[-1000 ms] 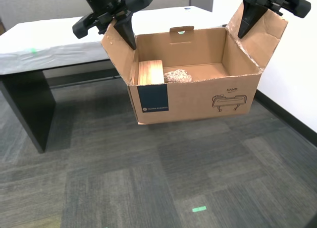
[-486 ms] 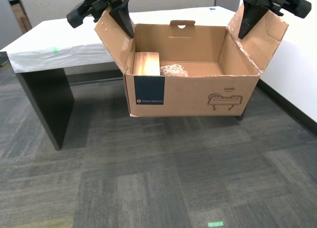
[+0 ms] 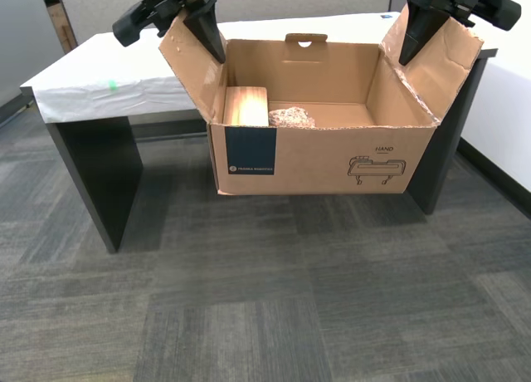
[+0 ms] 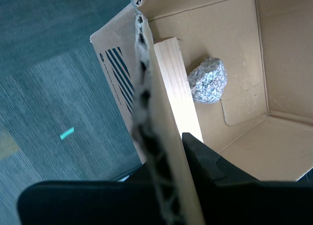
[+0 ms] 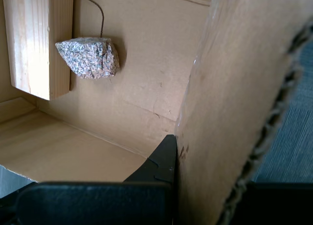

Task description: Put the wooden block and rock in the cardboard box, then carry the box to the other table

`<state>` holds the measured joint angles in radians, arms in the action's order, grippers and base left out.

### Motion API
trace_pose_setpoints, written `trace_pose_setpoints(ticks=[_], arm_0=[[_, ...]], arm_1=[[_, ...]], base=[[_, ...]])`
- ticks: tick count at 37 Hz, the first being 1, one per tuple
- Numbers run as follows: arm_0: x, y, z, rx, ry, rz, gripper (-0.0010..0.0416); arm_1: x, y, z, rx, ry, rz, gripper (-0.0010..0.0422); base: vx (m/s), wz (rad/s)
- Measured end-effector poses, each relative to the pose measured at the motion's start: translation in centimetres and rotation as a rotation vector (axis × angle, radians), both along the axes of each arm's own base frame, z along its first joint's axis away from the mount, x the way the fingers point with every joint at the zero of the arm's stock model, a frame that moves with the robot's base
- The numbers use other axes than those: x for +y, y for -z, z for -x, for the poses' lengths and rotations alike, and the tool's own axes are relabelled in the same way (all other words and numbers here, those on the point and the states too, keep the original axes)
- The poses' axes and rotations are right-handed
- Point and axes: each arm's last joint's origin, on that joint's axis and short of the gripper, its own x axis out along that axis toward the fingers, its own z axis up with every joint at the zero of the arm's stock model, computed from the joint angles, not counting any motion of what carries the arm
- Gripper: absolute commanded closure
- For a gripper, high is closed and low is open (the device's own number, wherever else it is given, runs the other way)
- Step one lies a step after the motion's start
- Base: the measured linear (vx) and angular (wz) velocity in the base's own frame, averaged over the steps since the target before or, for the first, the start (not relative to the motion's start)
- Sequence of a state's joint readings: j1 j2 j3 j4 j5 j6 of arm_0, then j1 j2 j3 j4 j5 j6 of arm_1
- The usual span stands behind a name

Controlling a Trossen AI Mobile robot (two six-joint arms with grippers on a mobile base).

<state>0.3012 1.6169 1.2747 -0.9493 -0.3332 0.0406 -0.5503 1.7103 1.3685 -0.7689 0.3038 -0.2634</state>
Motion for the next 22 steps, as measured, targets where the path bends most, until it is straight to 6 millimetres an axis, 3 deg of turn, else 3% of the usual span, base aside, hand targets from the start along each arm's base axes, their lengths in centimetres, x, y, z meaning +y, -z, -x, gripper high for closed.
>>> trace_pose_setpoints(ticks=[22], arm_0=[[0.00, -0.02, -0.07, -0.007, 0.001, -0.001, 0.0407]], arm_1=[[-0.11, -0.10, -0.20, -0.049, 0.046, 0.001, 0.0413]], base=[[0.140, -0.005]])
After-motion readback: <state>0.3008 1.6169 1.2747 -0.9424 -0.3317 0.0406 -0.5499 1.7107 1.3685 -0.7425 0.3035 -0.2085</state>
